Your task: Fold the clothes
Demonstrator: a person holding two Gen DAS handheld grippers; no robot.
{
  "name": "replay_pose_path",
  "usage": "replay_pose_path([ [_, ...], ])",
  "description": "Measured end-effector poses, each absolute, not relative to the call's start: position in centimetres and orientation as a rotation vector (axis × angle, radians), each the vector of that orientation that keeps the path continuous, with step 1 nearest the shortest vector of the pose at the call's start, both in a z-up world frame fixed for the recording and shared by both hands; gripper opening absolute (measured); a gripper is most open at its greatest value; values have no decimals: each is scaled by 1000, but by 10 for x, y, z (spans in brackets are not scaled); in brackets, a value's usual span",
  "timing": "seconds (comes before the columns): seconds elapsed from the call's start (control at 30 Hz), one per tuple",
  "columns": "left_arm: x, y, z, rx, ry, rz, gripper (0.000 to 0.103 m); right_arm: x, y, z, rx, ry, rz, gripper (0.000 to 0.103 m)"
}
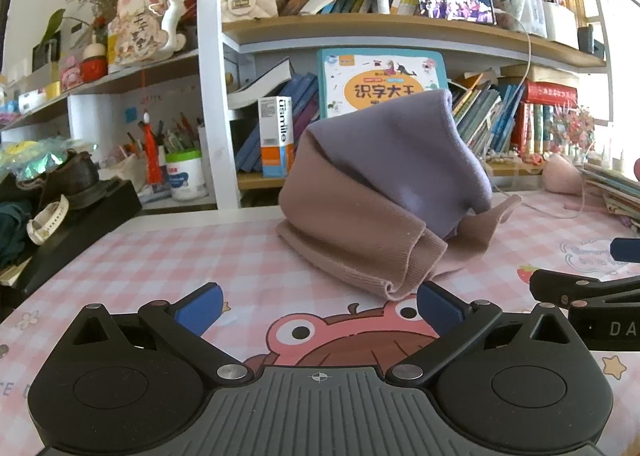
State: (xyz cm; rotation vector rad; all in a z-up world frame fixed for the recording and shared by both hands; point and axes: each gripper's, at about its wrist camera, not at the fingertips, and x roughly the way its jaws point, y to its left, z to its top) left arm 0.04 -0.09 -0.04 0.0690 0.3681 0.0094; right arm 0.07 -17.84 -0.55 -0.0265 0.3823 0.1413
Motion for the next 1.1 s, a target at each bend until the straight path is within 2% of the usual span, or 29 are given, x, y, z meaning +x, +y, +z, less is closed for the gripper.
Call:
replay_pose_path([
  [1.1, 4, -2, -2, 87, 385, 2, 103, 1, -182, -6, -11, 385, 135, 103],
])
